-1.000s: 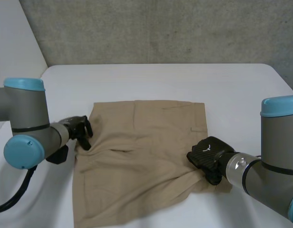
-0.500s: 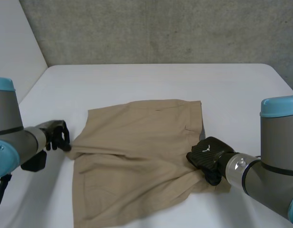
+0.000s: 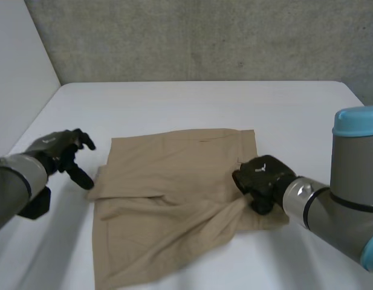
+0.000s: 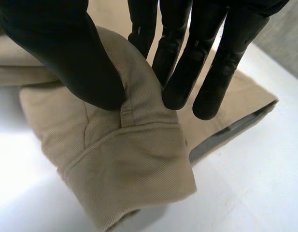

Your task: Fold the shorts.

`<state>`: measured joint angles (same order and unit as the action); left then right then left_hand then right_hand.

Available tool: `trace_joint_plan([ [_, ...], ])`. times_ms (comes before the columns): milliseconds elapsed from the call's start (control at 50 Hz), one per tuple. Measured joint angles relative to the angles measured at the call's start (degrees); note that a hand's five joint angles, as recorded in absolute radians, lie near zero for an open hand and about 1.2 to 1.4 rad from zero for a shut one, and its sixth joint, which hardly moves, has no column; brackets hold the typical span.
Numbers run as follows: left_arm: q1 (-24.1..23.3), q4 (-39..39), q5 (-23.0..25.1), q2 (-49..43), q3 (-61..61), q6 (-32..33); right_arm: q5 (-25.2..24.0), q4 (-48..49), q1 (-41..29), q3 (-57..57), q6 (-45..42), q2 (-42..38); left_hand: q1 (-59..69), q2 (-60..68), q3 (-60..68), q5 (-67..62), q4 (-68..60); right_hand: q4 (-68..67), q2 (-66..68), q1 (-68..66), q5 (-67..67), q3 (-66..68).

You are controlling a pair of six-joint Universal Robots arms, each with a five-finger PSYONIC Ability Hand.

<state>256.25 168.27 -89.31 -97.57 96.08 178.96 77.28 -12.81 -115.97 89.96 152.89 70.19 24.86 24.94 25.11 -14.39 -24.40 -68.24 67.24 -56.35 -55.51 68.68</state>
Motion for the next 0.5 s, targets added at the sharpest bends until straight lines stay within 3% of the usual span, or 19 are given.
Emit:
trace_joint_plan([
  [240,-17.4,-0.3,-1.4,7.2,14.3,0.1,0.4,2.3,0.0,-6.0,9.0,-3.5,0.0,0.0,0.0,0.0,0.0,0.0,0.0,0.0,0.0,0.0],
  [360,-21.1,-1.0,-4.7,7.2,16.9,0.2,2.4,3.3,0.0,-7.1,9.7,-4.1,0.0,0.0,0.0,0.0,0.0,0.0,0.0,0.0,0.0,0.0],
  [500,-21.8,-1.0,-7.1,5.7,18.3,0.9,4.3,4.0,0.2,-6.7,9.5,-3.9,0.0,0.0,0.0,0.0,0.0,0.0,0.0,0.0,0.0,0.0],
])
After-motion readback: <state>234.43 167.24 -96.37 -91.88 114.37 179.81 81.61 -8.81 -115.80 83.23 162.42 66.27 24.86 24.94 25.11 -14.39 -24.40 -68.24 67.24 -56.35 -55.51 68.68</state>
